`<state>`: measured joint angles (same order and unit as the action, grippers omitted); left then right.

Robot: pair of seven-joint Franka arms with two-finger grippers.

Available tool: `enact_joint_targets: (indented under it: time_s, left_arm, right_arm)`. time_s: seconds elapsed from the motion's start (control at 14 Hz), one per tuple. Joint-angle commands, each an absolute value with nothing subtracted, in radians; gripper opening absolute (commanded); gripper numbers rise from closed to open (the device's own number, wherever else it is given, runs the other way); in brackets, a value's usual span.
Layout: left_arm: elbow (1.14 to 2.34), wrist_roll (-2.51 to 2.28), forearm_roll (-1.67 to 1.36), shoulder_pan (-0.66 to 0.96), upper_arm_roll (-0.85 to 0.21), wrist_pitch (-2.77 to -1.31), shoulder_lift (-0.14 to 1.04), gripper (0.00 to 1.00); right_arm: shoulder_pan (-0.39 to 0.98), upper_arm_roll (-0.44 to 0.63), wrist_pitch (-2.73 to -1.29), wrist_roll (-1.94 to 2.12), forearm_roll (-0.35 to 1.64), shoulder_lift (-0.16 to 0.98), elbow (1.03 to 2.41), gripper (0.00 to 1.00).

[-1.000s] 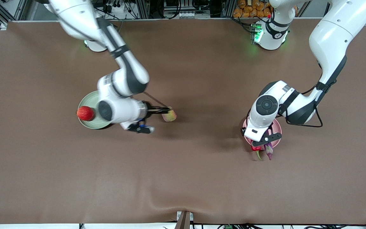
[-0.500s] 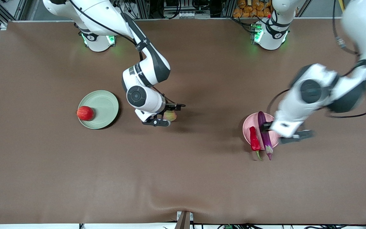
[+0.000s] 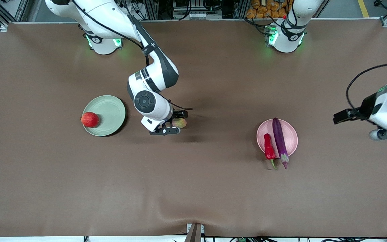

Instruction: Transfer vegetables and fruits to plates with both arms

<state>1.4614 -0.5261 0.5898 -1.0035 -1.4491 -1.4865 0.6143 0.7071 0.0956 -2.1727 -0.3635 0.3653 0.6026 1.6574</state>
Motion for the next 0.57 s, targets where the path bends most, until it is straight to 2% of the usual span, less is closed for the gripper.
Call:
enact_joint_targets:
  time_s: [0.0,0.14,0.5]
  left_arm:
    - [1.395,-0.511,0.592,-0.988,-1.494,-1.401,0.591,1.00]
    - [1.388,-0.508,0.586,-0.988,-1.494,-1.401,0.548,1.00]
    - [1.373,-0.482,0.494,-0.979,-1.459,-1.399,0.459,1.00]
  right_arm:
    - [0.713,0.089,-2.239,-0.344,0.342,0.670,1.600,1.00]
    - [0.718,0.089,-2.296,-0.292,0.344,0.690,1.600,1.00]
    - [0.739,0.087,-2.303,-0.273,0.354,0.712,1.612,1.00]
